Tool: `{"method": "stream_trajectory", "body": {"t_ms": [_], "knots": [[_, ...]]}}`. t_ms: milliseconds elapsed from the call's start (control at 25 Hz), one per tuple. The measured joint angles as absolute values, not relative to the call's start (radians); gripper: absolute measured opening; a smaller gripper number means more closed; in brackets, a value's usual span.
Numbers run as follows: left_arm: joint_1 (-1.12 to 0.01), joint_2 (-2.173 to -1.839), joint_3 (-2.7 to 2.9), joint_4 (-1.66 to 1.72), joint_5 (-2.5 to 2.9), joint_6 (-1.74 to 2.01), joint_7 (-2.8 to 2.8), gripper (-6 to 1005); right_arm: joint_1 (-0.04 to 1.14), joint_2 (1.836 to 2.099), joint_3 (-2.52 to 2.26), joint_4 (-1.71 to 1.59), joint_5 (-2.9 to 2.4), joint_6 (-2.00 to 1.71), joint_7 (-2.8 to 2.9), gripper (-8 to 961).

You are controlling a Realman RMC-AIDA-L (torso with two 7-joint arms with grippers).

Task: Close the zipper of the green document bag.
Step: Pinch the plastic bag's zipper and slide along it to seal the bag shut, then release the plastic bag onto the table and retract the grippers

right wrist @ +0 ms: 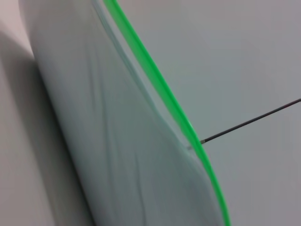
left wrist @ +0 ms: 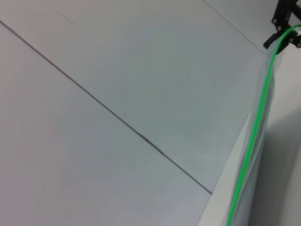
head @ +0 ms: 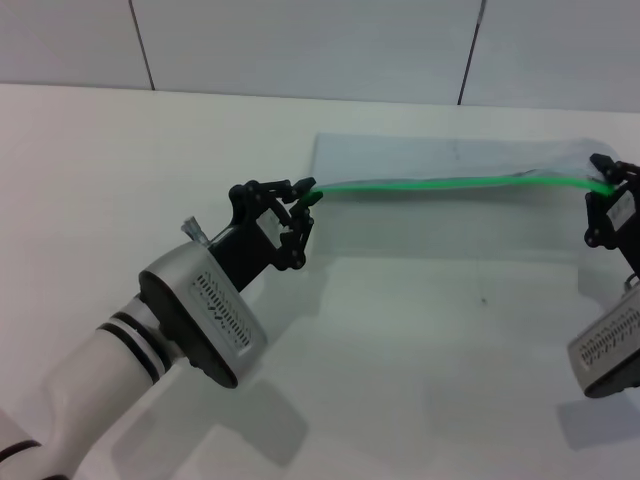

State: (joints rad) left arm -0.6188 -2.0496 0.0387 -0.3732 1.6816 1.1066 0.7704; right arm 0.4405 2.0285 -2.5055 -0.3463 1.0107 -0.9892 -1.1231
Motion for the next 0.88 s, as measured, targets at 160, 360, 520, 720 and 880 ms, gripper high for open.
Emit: {"method": "stream_trajectory", "body": {"t_ms": [160, 360, 520, 720, 880], "knots": [[-0.618, -2.049, 0.039, -0.375, 1.672, 1.107, 0.770, 178, 0.438, 2.032, -2.488, -0.342, 1.014, -1.005, -1.117, 72], [-0.620, -2.050, 0.037, -0.375, 1.667, 1.154, 0.746, 187, 0.418, 2.034, -2.476, -0.343, 1.090, -1.100, -1.113, 75], [-0.609, -2.048, 0.036, -0.369, 1.667, 1.236, 0.654, 194, 0.405, 2.034, -2.487, -0.346, 1.113, -1.159, -1.081, 78], [-0.598, -2.046, 0.037, -0.363, 1.665, 1.316, 0.577, 349, 0.378, 2.038, -2.504, -0.354, 1.110, -1.253, -1.014, 291], [-0.586, -2.044, 0.037, -0.349, 1.658, 1.375, 0.514, 470, 0.357, 2.037, -2.536, -0.354, 1.107, -1.384, -0.874, 482]]}}
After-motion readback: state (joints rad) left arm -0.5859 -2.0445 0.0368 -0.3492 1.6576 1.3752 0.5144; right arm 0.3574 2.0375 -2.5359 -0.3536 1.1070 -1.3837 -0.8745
